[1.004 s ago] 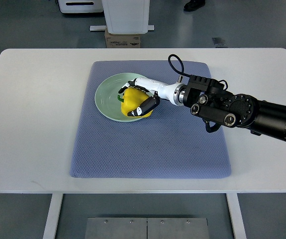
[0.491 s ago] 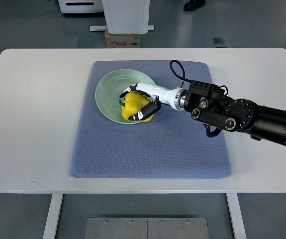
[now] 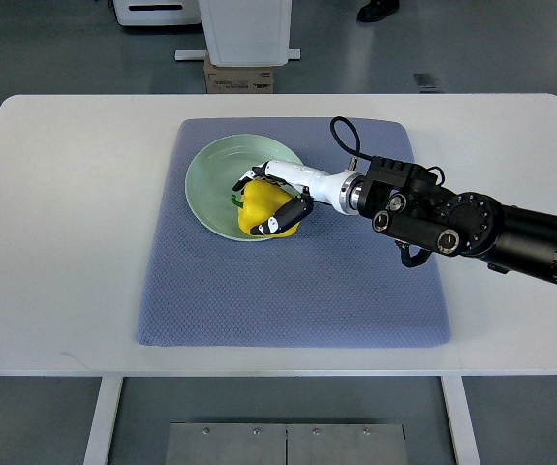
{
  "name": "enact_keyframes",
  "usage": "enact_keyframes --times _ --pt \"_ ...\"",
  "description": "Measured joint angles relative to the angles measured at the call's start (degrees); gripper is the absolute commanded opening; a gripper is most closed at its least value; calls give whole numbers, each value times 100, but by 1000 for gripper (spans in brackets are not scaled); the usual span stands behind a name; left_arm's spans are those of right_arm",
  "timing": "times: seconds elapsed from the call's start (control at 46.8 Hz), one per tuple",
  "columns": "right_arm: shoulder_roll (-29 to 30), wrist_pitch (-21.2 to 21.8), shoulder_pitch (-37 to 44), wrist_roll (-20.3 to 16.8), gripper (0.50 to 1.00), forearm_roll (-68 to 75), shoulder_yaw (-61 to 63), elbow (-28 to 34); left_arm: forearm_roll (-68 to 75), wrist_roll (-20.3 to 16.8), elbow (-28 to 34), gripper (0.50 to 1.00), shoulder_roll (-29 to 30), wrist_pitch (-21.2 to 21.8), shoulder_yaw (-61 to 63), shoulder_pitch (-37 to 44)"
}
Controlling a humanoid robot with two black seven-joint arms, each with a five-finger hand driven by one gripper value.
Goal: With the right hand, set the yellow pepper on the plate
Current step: 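Lower the pepper onto the plate and open the right hand, then raise the open right hand away from the pepper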
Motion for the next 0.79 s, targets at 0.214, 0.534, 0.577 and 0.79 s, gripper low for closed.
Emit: enact_keyframes --times 0.214,0.534,0.577,0.79 --pt "0 0 60 6 995 8 21 -1 0 0 0 1000 0 0 0 -2" --pt "0 0 228 9 998 133 309 -12 0 -1 0 1000 0 0 0 4" --pt "0 0 236 9 998 195 421 -17 0 0 0 1000 0 0 0 3" --pt "0 0 265 0 998 268 834 -19 0 0 0 1000 0 0 0 0"
